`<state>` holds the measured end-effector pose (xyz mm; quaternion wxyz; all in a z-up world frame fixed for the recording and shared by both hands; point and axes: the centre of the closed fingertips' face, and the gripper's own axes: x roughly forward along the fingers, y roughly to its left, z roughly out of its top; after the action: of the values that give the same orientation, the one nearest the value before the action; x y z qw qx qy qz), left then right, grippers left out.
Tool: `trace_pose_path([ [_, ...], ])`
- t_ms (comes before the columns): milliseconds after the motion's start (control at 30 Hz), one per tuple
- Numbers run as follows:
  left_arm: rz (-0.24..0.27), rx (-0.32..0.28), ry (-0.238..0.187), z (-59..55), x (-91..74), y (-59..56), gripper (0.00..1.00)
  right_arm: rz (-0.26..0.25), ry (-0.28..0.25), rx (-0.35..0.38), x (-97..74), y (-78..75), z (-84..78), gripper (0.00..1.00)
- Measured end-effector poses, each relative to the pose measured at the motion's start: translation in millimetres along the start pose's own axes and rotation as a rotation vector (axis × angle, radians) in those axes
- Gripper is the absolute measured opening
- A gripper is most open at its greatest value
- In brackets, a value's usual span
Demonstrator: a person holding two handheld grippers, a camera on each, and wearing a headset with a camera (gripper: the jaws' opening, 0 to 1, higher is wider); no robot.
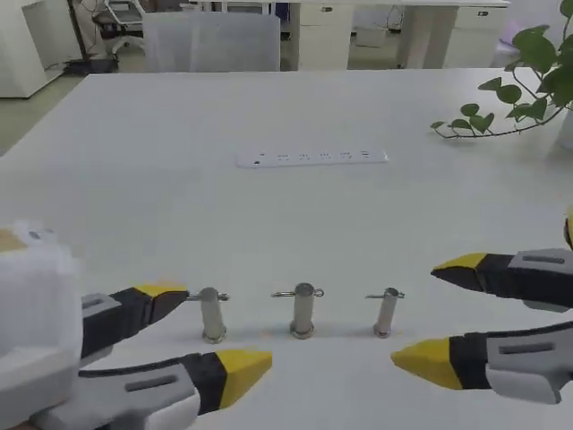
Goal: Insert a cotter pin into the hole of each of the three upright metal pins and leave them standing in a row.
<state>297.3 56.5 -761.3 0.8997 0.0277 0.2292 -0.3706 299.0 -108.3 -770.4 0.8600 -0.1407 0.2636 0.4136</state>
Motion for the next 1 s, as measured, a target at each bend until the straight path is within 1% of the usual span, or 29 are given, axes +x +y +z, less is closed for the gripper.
trace_pose_path([
  [33, 0.009, -0.006, -0.005, -3.8, -4.6, 4.2, 0.64, -0.006, -0.004, 0.005, -2.3, 0.6, -3.1, 0.67],
  [67, 0.012, -0.013, -0.004, -6.6, -8.3, 3.9, 0.64, -0.011, -0.006, 0.009, -4.4, 1.0, -5.2, 0.66],
  [133, -0.006, -0.074, -0.005, -15.8, -15.7, 0.0, 0.66, -0.023, -0.011, 0.031, -10.5, 1.8, -10.3, 0.68],
  [167, -0.007, -0.076, 0.0, -21.2, -19.4, -0.2, 0.68, -0.031, -0.018, 0.048, -14.5, 2.5, -12.5, 0.69],
  [200, -0.011, -0.075, 0.003, -24.3, -21.3, -1.1, 0.7, -0.037, -0.023, 0.059, -17.1, 2.9, -13.9, 0.7],
  [267, -0.017, -0.065, 0.031, -32.5, -25.9, -3.0, 0.75, -0.046, -0.03, 0.081, -23.6, 4.2, -18.7, 0.72],
  [333, -0.018, -0.054, 0.038, -35.6, -29.9, -3.4, 0.79, -0.053, -0.024, 0.1, -27.7, 5.5, -25.5, 0.76],
  [367, -0.018, -0.052, 0.033, -35.5, -31.6, -3.6, 0.82, -0.054, -0.021, 0.105, -28.9, 6.4, -27.9, 0.77],
  [433, 0.002, -0.044, 0.005, -32.4, -35.4, -0.8, 0.84, -0.056, -0.014, 0.114, -30.8, 8.6, -32.4, 0.8],
  [467, 0.011, -0.033, 0.003, -32.5, -37.2, 0.8, 0.84, -0.051, -0.006, 0.118, -32.3, 10.7, -35.4, 0.8],
  [500, 0.021, -0.004, 0.006, -33.0, -39.0, 3.1, 0.84, -0.047, -0.003, 0.12, -33.1, 12.0, -36.9, 0.8],
  [533, 0.044, 0.05, 0.023, -35.5, -42.9, 9.2, 0.84, -0.042, -0.006, 0.12, -34.5, 13.6, -38.0, 0.8],
  [567, 0.062, 0.048, 0.025, -36.9, -44.9, 13.0, 0.84, -0.038, -0.009, 0.125, -35.3, 14.7, -38.4, 0.81],
  [633, 0.045, 0.005, 0.023, -40.3, -48.5, 14.0, 0.85, -0.03, -0.017, 0.151, -36.5, 17.4, -39.2, 0.83],
  [667, 0.041, -0.005, 0.022, -41.3, -50.3, 14.9, 0.9, -0.025, -0.02, 0.158, -36.8, 18.9, -39.7, 0.84],
  [733, 0.031, -0.002, 0.037, -45.6, -54.5, 14.9, 0.96, -0.002, -0.012, 0.163, -37.0, 25.4, -43.0, 0.86],
  [767, 0.026, 0.005, 0.055, -49.3, -56.8, 14.7, 0.97, -0.001, -0.008, 0.16, -36.6, 27.0, -45.3, 0.86],
  [833, 0.041, 0.017, 0.07, -52.8, -60.6, 18.4, 0.97, 0.008, -0.002, 0.17, -36.1, 29.7, -48.2, 0.89],
  [1000, 0.043, 0.001, 0.078, -55.5, -66.4, 20.4, 0.97, 0.017, 0.012, 0.212, -33.7, 33.2, -52.5, 0.97],
])
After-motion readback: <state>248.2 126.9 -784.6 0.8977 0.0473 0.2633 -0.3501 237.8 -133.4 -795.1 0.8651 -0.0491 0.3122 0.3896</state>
